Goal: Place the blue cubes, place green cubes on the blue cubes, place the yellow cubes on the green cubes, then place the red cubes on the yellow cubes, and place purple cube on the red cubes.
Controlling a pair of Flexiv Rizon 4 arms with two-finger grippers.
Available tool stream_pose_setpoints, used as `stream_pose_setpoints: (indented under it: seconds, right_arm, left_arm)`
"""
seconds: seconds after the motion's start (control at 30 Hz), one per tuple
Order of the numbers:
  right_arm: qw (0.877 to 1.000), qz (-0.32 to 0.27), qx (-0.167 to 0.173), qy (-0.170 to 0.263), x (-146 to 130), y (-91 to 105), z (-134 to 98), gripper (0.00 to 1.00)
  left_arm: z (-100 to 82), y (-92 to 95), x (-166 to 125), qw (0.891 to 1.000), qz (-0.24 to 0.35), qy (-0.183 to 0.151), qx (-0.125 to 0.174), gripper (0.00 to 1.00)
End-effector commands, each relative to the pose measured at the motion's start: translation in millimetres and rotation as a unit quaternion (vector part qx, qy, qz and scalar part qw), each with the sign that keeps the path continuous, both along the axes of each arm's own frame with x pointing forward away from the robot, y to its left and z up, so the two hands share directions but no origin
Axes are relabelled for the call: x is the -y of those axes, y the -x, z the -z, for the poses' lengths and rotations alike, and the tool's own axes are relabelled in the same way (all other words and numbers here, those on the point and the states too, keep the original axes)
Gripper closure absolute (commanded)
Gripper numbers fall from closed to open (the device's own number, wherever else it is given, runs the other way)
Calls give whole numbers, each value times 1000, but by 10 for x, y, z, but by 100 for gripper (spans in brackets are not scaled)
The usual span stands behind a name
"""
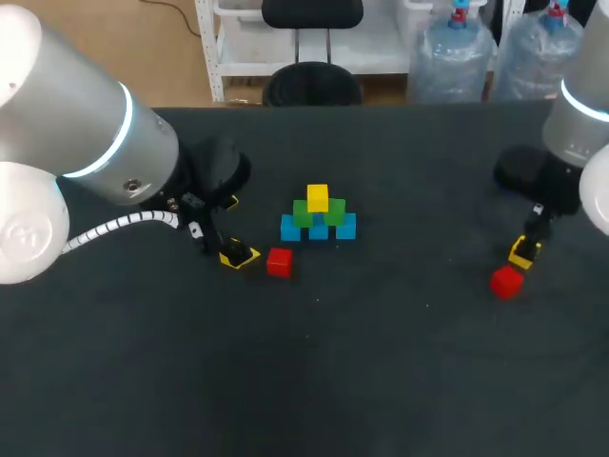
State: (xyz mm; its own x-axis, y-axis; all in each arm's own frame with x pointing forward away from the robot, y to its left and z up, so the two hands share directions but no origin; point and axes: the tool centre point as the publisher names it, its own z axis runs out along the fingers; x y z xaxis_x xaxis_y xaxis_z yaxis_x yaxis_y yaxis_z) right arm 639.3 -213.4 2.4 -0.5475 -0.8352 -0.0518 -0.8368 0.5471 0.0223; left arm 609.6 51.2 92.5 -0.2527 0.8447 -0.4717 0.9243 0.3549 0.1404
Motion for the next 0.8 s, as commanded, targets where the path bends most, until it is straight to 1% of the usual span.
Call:
stream_pose_setpoints:
  seconds: [0.03, 0.17, 0.23, 0.37, 0.43, 0.47, 0.73, 0.77, 0.8]
  right_arm:
    - [1000, 0, 3, 2, 6, 85, -24, 16]
    - [1000, 3, 2, 2, 36, 142, -33, 16]
    - [1000, 7, 1, 1, 57, 162, -29, 20]
    - [1000, 10, -1, 1, 81, 170, -16, 21]
    - [1000, 10, -2, 1, 87, 168, -15, 23]
    - [1000, 10, -2, 1, 92, 162, -10, 22]
    - [1000, 9, -7, -5, 99, 126, 57, 29]
    - [1000, 9, -7, -5, 98, 122, 61, 33]
    - [1000, 8, -7, -6, 97, 115, 67, 34]
  left_arm:
    - [-1, -8, 6, 1000, -1, -1, -1, 0]
    - [-1, -8, 6, 1000, -1, -1, -1, 0]
    - [-1, -8, 6, 1000, -1, -1, -1, 0]
    - [-1, -8, 6, 1000, -1, -1, -1, 0]
    - [-1, -8, 6, 1000, -1, -1, -1, 0]
    - [-1, -8, 6, 1000, -1, -1, -1, 0]
    - [-1, -8, 6, 1000, -1, -1, -1, 0]
    - [-1, -8, 6, 1000, -1, -1, -1, 0]
    - [-1, -8, 6, 1000, -1, -1, -1, 0]
